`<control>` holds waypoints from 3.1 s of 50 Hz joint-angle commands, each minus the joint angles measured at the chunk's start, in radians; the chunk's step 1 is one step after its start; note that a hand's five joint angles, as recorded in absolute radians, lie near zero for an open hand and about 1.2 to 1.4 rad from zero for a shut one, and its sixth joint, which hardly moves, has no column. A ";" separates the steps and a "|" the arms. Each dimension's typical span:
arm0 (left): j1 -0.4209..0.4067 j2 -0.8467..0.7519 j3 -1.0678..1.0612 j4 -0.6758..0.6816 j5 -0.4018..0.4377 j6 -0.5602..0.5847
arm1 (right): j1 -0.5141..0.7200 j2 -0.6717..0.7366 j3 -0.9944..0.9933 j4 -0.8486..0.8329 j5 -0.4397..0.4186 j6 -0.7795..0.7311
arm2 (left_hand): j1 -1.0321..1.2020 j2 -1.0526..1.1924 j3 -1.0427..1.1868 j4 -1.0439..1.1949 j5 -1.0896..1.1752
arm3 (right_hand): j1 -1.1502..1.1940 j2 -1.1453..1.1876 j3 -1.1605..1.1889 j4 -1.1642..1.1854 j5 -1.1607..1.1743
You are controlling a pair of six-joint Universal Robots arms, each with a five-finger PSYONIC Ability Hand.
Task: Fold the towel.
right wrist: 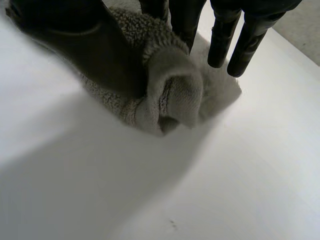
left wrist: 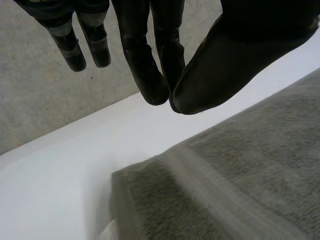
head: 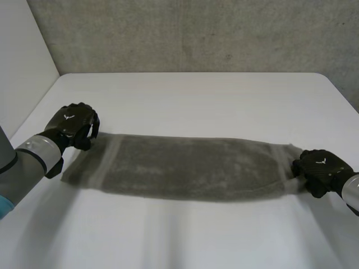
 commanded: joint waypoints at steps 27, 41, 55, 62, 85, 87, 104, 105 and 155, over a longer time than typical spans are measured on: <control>0.004 0.043 -0.016 0.003 -0.012 -0.006 | -0.080 -0.154 -0.250 0.003 0.019 -0.196 | -0.447 -0.507 -0.048 -0.054 -0.483 | 0.192 0.129 -0.047 -0.076 0.054; 0.004 0.082 -0.030 0.011 -0.014 -0.006 | 0.578 -0.035 -0.451 -0.121 0.145 -0.153 | -0.471 -0.531 -0.048 -0.054 -0.506 | 0.192 0.129 -0.047 -0.076 0.054; -0.002 0.091 -0.041 0.016 -0.015 -0.007 | 0.964 0.348 -0.640 -0.230 0.189 -0.156 | -0.482 -0.542 -0.048 -0.054 -0.518 | 0.192 0.129 -0.047 -0.076 0.054; -0.005 0.089 -0.041 0.017 -0.014 -0.007 | 1.022 0.435 -0.645 -0.261 0.205 -0.156 | -0.485 -0.545 -0.048 -0.054 -0.521 | 0.192 0.129 -0.047 -0.076 0.054; -0.082 0.092 -0.003 0.037 -0.014 -0.111 | 0.750 -0.065 -0.336 -0.279 0.241 0.286 | -0.529 -0.589 -0.048 -0.054 -0.565 | -1.030 -1.092 -0.047 -0.076 -1.168; -0.100 0.092 0.007 0.036 -0.014 -0.133 | 0.660 -0.135 -0.261 -0.259 0.237 0.333 | -0.529 -0.589 -0.048 -0.054 -0.565 | -1.030 -1.092 -0.047 -0.076 -1.168; -0.287 0.002 0.020 0.037 -0.032 -0.168 | 0.418 -0.183 0.043 -0.094 0.133 0.352 | -0.527 -0.586 -0.048 -0.054 -0.562 | -1.030 -1.092 -0.047 -0.076 -1.168; -0.287 0.002 0.020 0.037 -0.032 -0.168 | 0.405 -0.175 0.062 -0.097 0.104 0.353 | -0.527 -0.586 -0.048 -0.054 -0.562 | -0.965 -1.027 -0.047 -0.076 -1.103; -0.243 0.068 -0.072 0.072 -0.109 -0.176 | 0.172 -0.215 0.103 -0.051 0.067 0.069 | -0.532 -0.592 -0.048 -0.054 -0.568 | 0.192 0.129 -0.047 -0.076 0.054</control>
